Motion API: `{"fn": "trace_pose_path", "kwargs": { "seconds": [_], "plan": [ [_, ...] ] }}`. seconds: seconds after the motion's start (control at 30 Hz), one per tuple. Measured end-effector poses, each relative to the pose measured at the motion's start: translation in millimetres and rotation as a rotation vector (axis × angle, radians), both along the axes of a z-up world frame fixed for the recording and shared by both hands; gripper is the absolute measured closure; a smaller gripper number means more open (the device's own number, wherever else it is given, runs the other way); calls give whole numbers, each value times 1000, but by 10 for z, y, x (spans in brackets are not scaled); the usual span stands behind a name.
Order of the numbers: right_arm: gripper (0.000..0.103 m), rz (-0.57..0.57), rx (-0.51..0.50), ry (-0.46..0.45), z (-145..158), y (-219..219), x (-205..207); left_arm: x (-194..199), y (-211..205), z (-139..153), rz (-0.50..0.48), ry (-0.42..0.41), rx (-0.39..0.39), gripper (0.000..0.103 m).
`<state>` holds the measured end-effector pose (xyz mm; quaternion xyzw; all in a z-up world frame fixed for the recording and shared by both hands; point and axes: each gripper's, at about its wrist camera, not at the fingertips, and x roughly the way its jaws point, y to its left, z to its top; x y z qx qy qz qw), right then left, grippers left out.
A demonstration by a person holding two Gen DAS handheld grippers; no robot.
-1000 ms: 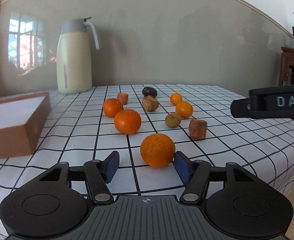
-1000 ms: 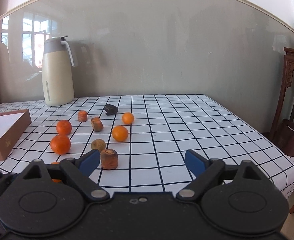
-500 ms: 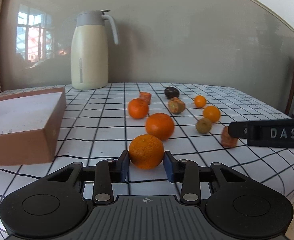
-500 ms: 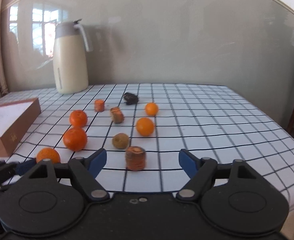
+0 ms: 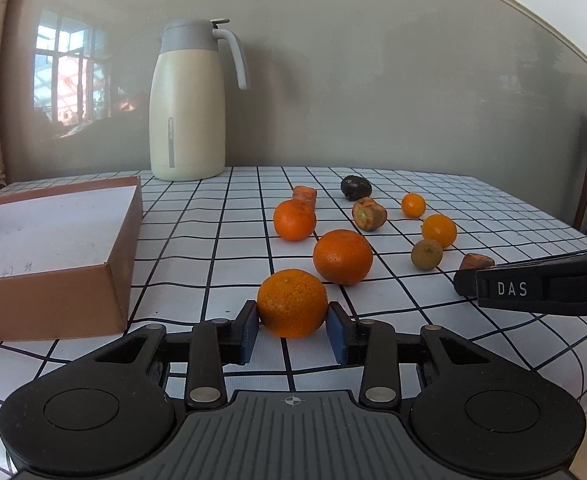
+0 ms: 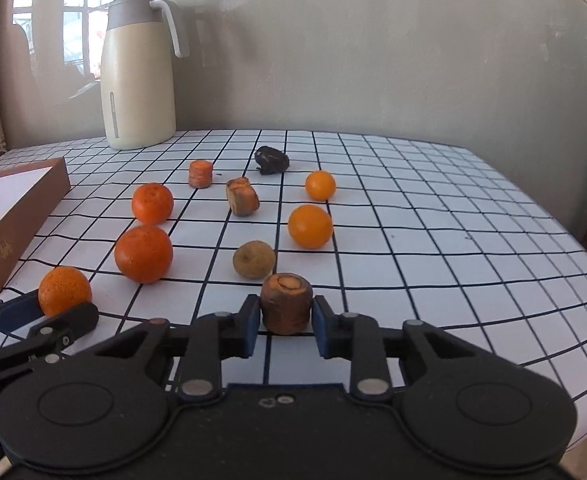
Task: Organize fruits
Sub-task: 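Carry the orange and carrot piece with both grippers over the white tray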
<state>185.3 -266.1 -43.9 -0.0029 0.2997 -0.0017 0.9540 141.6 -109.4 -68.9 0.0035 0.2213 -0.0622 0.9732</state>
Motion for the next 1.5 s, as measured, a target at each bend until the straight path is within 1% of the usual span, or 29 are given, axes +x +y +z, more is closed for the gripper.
{"fn": "trace_pose_path", "kwargs": {
  "seconds": [0.17, 0.4, 0.63, 0.73, 0.93, 1.07, 1.3, 1.5],
  "plan": [
    [84, 0, 3, -18, 52, 1, -76, -66, 15, 23, -8, -9, -2, 66],
    [84, 28, -28, -60, 151, 101, -184, -214, 102, 98, -14, -23, 3, 66],
    [84, 61, -18, -139, 351, 188, -331, -349, 271, 322, -1, -59, -2, 66],
    [84, 93, -13, -175, 455, 283, -398, -420, 368, 437, 10, -79, -1, 66],
    [84, 169, 4, -230, 613, 544, -483, -571, 656, 626, 52, -112, 17, 66],
    [84, 226, 23, -256, 694, 764, -493, -649, 894, 714, 95, -125, 14, 66],
    [84, 339, 36, -294, 763, 1216, -517, -782, 1289, 815, 171, -149, 14, 66],
    [84, 410, 40, -310, 799, 1548, -534, -833, 1667, 860, 251, -164, 12, 66]
  ]
}}
